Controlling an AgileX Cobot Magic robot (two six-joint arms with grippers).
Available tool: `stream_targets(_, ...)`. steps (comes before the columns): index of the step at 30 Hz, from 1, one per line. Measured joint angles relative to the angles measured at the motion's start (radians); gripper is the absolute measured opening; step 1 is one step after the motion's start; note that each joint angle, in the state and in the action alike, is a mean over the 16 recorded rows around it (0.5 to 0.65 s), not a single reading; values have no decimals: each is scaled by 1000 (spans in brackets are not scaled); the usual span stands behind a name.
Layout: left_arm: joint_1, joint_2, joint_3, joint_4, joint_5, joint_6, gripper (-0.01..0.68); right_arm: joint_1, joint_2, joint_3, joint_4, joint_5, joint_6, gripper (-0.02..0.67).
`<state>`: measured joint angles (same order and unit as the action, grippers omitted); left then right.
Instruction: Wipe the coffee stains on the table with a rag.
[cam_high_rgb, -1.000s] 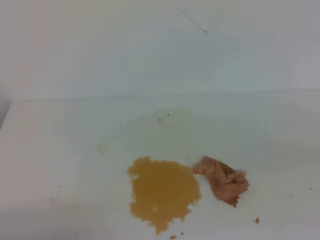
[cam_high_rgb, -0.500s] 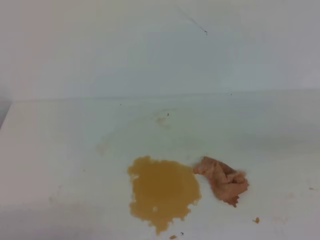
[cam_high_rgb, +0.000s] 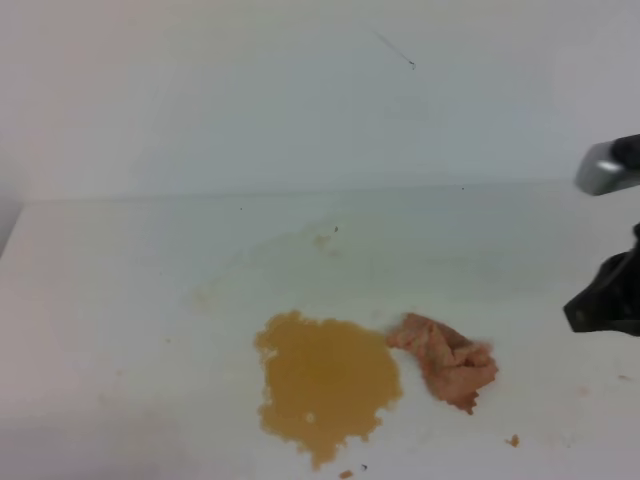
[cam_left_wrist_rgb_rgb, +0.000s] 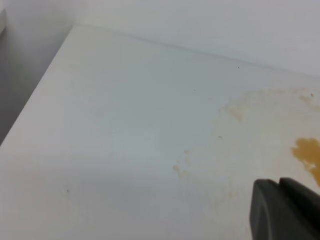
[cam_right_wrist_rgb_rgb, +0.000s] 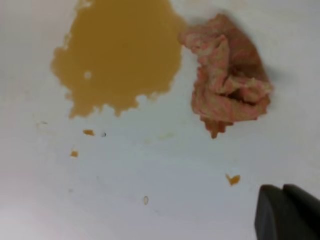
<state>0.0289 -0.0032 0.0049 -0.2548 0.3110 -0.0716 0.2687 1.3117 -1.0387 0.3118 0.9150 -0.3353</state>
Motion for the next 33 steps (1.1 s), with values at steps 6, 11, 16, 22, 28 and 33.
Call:
stream_targets(6, 0, 2, -2, -1, 1, 0, -2, 142, 163, -86, -88, -48, 68, 105)
stream_targets(11, 0, 3, -5, -2, 1, 0, -3, 211, 316, -184, -136, -69, 100, 235)
stream_targets(16, 0, 3, -5, -7, 1, 0, -3, 236, 460, -276, -150, -86, 101, 358)
stream_targets(22, 0, 0, 0, -13, -1, 0, -3, 238, 604, -342, -156, -112, 92, 412)
stream_targets(28, 0, -5, 5, -19, -4, 0, -2, 238, 703, -362, -167, -141, 85, 336)
stream_targets(33, 0, -6, 7, -20, -5, 0, -2, 238, 748, -367, -175, -155, 94, 217)
